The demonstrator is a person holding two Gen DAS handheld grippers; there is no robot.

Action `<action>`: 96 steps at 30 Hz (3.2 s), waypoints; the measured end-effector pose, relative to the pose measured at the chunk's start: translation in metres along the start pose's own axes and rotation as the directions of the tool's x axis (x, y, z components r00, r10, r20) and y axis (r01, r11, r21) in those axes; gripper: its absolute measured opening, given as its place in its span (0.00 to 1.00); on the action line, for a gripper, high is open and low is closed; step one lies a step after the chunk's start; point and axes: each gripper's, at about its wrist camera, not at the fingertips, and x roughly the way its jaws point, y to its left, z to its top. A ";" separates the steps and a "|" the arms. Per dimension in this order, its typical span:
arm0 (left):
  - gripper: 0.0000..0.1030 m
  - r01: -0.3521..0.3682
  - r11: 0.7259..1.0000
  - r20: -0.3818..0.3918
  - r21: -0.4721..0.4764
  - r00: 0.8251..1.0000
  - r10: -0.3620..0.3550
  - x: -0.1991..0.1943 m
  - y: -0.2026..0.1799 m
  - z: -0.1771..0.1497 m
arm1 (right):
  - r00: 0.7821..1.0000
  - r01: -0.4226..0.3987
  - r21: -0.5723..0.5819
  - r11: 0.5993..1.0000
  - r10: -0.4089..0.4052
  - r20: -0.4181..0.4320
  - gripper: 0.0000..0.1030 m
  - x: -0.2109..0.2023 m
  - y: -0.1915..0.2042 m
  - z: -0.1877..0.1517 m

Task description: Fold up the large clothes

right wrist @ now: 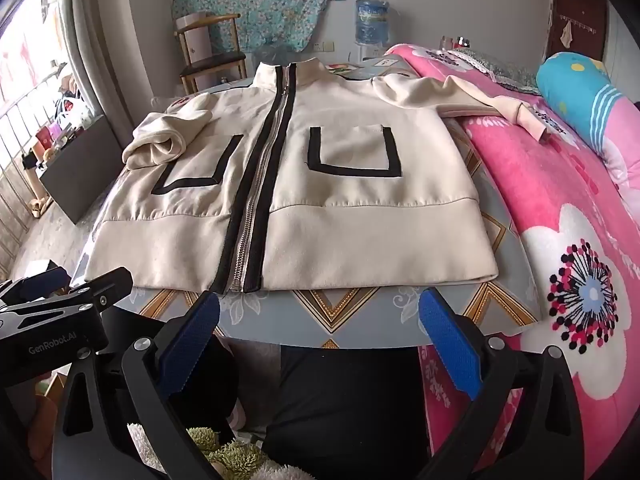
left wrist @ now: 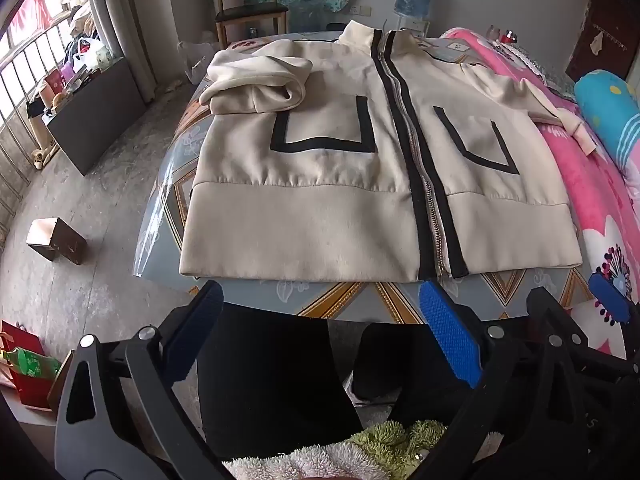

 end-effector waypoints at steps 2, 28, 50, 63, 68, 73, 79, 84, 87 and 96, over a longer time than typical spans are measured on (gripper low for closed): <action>0.92 0.001 1.000 -0.002 -0.001 1.000 -0.001 0.000 0.000 0.000 | 1.000 0.002 -0.002 1.000 -0.002 0.002 0.94 0.000 0.000 0.000; 0.92 0.001 1.000 -0.015 -0.011 1.000 -0.001 0.004 0.002 -0.002 | 1.000 0.004 -0.002 1.000 -0.004 -0.008 0.94 0.001 0.001 -0.002; 0.92 0.000 1.000 -0.013 -0.009 1.000 0.000 0.004 0.003 -0.002 | 1.000 0.007 -0.004 1.000 -0.007 -0.008 0.94 0.000 0.001 -0.003; 0.92 -0.001 1.000 -0.013 -0.008 1.000 0.001 0.005 0.005 -0.003 | 1.000 0.009 -0.007 1.000 -0.009 -0.008 0.94 0.001 0.002 -0.002; 0.92 -0.001 1.000 -0.014 -0.009 1.000 0.001 0.006 0.007 -0.003 | 1.000 0.009 -0.007 1.000 -0.009 -0.010 0.94 0.001 0.004 -0.002; 0.92 -0.001 1.000 -0.013 -0.009 1.000 0.001 0.006 0.006 -0.003 | 1.000 0.011 -0.007 1.000 -0.011 -0.008 0.94 0.001 0.000 -0.002; 0.92 -0.002 1.000 -0.013 -0.008 1.000 0.002 0.006 0.006 -0.003 | 1.000 0.011 -0.007 1.000 -0.011 -0.007 0.94 -0.001 -0.001 -0.002; 0.92 -0.002 1.000 -0.013 -0.007 1.000 0.002 0.006 0.007 -0.003 | 1.000 0.013 -0.008 1.000 -0.013 -0.007 0.94 0.001 -0.003 -0.001; 0.92 -0.002 1.000 -0.013 -0.008 1.000 0.002 0.006 0.006 -0.003 | 1.000 0.015 -0.007 1.000 -0.015 -0.006 0.94 0.003 -0.007 0.000; 0.92 -0.002 1.000 -0.011 -0.006 1.000 0.002 0.006 0.006 -0.003 | 1.000 0.024 0.001 1.000 -0.024 0.000 0.94 -0.001 -0.008 0.002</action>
